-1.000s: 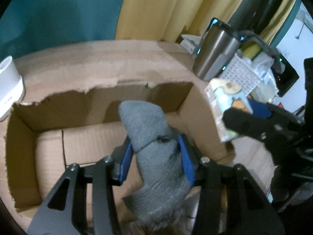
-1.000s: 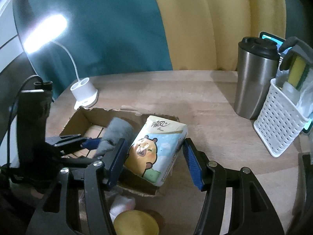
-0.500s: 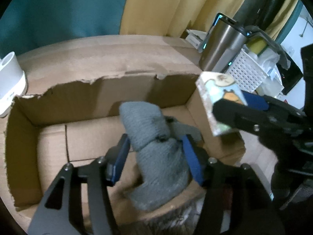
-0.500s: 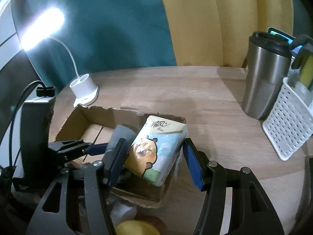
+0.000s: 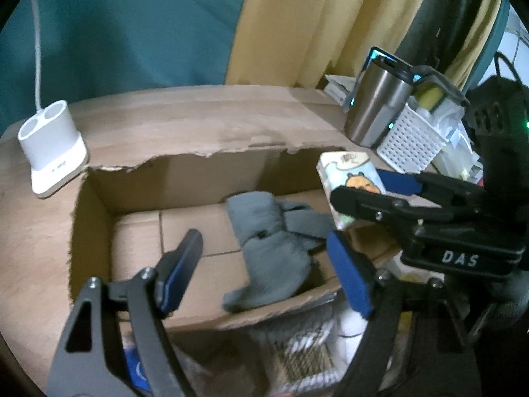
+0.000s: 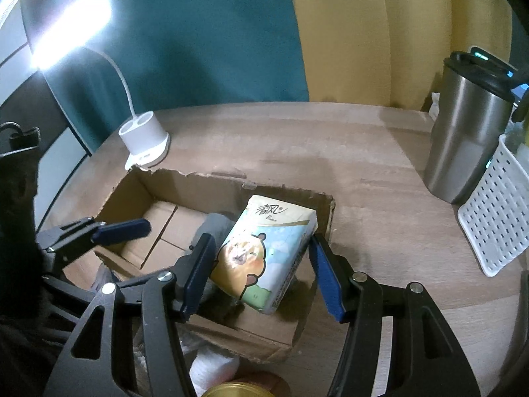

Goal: Organize objects
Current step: 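Open the left gripper over the box while the right gripper releases the tissue pack inside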

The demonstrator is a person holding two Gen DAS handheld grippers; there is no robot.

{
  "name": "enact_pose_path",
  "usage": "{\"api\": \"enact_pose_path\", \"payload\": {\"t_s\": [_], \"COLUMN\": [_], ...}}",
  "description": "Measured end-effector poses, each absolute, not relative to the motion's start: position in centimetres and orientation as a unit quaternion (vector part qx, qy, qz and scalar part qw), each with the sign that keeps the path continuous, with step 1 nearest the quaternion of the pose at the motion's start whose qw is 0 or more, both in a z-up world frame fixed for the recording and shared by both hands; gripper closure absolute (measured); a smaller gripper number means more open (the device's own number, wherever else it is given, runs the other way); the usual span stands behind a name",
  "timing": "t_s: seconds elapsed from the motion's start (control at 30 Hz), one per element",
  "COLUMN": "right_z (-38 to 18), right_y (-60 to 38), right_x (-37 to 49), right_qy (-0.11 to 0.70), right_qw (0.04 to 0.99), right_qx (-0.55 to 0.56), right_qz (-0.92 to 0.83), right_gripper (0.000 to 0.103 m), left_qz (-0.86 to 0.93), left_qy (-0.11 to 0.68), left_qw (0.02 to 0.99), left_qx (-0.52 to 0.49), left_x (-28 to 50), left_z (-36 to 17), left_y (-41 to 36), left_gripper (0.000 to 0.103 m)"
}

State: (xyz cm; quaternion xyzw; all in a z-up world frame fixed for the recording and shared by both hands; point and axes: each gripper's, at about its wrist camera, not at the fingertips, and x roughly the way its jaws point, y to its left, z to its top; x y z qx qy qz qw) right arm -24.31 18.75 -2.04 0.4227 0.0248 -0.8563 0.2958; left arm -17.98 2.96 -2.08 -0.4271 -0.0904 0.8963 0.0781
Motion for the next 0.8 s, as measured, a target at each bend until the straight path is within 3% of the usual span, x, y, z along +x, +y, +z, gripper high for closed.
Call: {"api": "enact_pose_path", "payload": {"t_s": [0.23, 0.33, 0.8], "right_z": [-2.1, -1.8, -0.9], "right_y": [18.2, 18.1, 19.0], "right_x": [-24.1, -23.8, -21.9], "right_qy": [0.022, 0.022, 0.026], "right_qw": [0.303, 0.301, 0.283], "right_qx": [0.424, 0.421, 0.411], "right_qz": [-0.853, -0.855, -0.866], "right_gripper": [0.040, 0.030, 0.030], "left_qz": [0.905, 0.905, 0.914], "left_qy": [-0.100, -0.101, -0.095], "left_qw": [0.065, 0.062, 0.051], "left_qx": [-0.409, -0.408, -0.391], "left_x": [-16.9, -16.5, -14.3], "left_z": [-1.3, -1.3, -0.5], "left_y": [1.1, 0.6, 0.4], "left_gripper": [0.024, 0.024, 0.024]}}
